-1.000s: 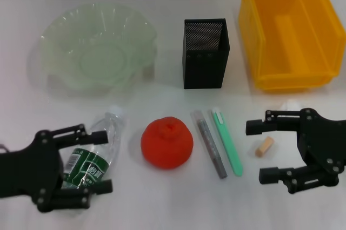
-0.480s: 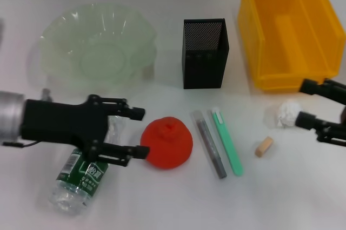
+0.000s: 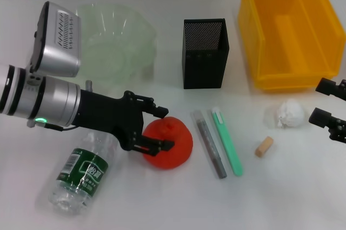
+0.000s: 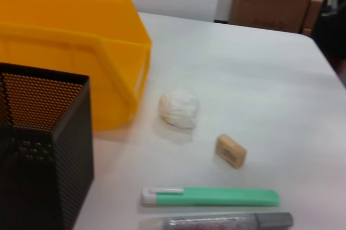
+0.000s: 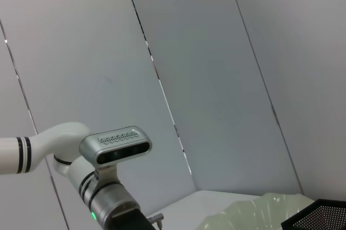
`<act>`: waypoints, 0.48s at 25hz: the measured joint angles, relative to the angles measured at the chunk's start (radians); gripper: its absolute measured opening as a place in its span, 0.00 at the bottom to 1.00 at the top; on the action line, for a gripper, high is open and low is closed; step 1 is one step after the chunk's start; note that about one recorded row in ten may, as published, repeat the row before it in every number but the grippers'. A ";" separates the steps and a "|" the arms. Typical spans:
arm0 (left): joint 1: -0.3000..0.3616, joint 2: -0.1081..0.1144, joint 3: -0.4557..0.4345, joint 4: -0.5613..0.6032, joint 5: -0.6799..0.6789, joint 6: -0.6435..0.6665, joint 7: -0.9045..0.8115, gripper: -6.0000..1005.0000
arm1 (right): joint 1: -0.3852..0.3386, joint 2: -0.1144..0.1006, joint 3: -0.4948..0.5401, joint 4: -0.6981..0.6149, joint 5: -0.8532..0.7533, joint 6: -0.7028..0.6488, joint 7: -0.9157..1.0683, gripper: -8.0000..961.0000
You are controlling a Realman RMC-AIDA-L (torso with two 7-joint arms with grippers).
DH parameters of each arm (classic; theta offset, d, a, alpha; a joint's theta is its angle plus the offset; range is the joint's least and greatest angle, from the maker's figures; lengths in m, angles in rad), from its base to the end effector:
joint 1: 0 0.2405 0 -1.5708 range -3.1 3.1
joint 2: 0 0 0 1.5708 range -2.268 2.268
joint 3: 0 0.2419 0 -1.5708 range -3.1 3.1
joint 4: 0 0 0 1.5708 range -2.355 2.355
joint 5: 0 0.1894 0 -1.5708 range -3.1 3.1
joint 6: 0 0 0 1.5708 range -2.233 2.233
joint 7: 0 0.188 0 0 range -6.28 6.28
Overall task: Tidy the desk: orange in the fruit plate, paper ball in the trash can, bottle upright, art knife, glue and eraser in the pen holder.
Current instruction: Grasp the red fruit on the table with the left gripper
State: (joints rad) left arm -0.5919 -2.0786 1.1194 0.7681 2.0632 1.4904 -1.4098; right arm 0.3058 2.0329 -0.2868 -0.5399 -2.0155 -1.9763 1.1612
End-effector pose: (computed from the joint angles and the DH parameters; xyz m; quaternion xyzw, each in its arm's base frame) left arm -0.2010 0.3069 -0.0785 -0.9935 -0.0765 -0.0824 0.0170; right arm 0.2582 0.2370 0.0282 -0.8714 0.2193 0.4041 0.1708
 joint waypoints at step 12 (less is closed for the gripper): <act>0.004 0.000 0.085 -0.008 -0.036 -0.059 0.011 0.40 | -0.004 -0.001 0.001 0.000 0.000 -0.001 0.000 0.82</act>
State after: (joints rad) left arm -0.5879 -2.0785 1.2043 0.7599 2.0273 1.4317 -1.3984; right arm 0.3023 2.0316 -0.2856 -0.5399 -2.0155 -1.9772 1.1612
